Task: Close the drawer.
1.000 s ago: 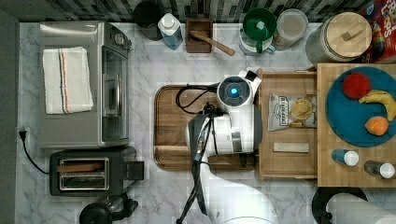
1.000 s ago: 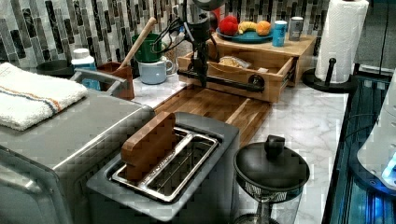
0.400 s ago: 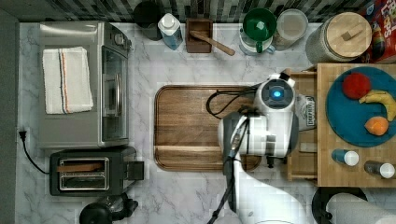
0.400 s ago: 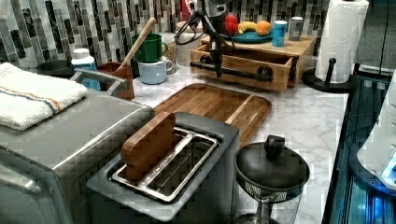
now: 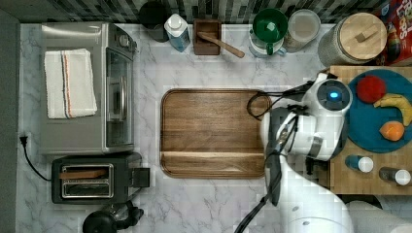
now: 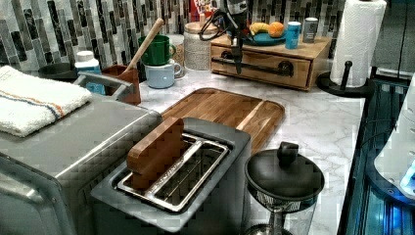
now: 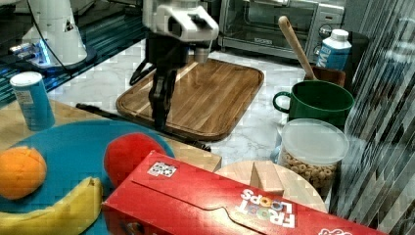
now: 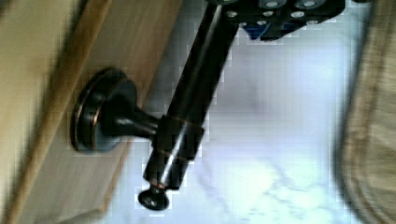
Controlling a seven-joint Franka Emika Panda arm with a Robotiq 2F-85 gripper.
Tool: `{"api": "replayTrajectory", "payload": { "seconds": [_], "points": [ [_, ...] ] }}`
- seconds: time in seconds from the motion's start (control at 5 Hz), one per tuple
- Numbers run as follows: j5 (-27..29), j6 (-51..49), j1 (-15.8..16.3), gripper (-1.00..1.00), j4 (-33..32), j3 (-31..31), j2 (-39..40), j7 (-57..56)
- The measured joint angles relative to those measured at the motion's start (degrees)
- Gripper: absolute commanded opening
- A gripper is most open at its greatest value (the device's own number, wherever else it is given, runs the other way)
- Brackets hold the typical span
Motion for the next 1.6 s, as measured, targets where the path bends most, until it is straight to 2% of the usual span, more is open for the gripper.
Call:
{"api": "replayTrajectory", "payload": {
  "seconds": [0.2,0.4,0.8,1.6],
  "points": [
    [3.5,-4.3,-2.0,-1.00,3.8,1.3,1.8,-1.3],
    [3.2,-7.9,-1.5,-1.00,6.4,1.2,2.9,-1.3],
    [3.5,-4.6,-0.9,-1.00,4.0,0.3,1.3,-1.0],
    [3.1,-5.1,-0.2,-1.00,3.8,-0.4,0.8,-1.0]
  ]
}}
